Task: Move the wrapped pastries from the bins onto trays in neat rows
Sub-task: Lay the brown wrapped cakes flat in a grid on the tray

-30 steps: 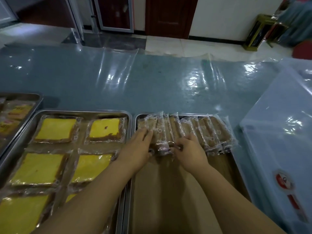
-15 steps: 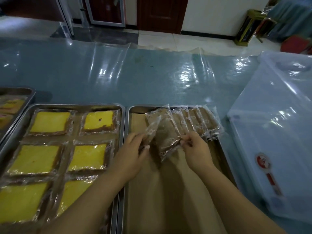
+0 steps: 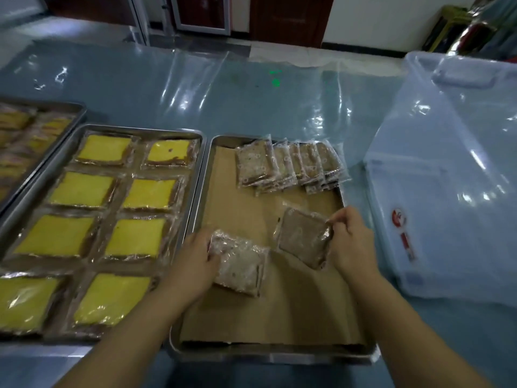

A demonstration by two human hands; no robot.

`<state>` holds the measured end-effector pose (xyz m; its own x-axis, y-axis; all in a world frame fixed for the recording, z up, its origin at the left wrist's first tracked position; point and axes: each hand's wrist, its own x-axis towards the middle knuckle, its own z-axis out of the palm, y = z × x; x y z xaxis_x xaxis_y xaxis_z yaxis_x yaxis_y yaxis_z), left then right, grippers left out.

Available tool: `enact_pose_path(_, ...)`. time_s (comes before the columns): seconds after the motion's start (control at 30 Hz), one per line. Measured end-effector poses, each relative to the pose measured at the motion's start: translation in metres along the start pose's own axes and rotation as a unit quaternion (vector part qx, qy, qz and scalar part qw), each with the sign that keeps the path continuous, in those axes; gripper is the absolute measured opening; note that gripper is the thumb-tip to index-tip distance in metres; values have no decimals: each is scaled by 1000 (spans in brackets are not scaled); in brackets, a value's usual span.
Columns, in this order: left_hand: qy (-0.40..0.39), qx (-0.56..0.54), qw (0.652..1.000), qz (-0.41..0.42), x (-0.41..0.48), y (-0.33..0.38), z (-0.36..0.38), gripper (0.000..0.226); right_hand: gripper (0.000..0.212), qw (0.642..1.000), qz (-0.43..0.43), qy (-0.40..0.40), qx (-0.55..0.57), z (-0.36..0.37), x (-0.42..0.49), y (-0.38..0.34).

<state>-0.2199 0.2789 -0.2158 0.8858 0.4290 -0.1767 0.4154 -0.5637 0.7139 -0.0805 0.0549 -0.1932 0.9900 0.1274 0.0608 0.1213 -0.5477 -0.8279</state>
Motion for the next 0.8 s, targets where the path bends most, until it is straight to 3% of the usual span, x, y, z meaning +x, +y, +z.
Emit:
enact_pose_path(0.13, 2, 131, 991, -35, -25, 3, 8, 42, 26, 999, 34, -13, -11, -14, -10, 12)
enact_pose_path(0.27, 43, 235, 971, -25, -37, 6, 16, 42, 21, 969, 88, -136, -185, -20, -15, 23)
enact_pose_path(0.33, 57, 246, 967, 27, -39, 5, 20, 45, 23, 935, 68, -200, -286, -22, -21, 24)
enact_pose_path(0.43, -9, 199, 974, 104, -40, 6, 27, 54, 25, 890, -39, -231, -391, -20, -34, 27)
enact_pose_path(0.57, -59, 228, 963, 133, -45, 0, 38, 61, 49, 862, -152, -299, -380, -16, -52, 38)
enact_pose_path(0.8, -54, 249, 961, 104, -62, -8, 43, 60, 57, 863, -170, -318, -354, -29, -66, 58)
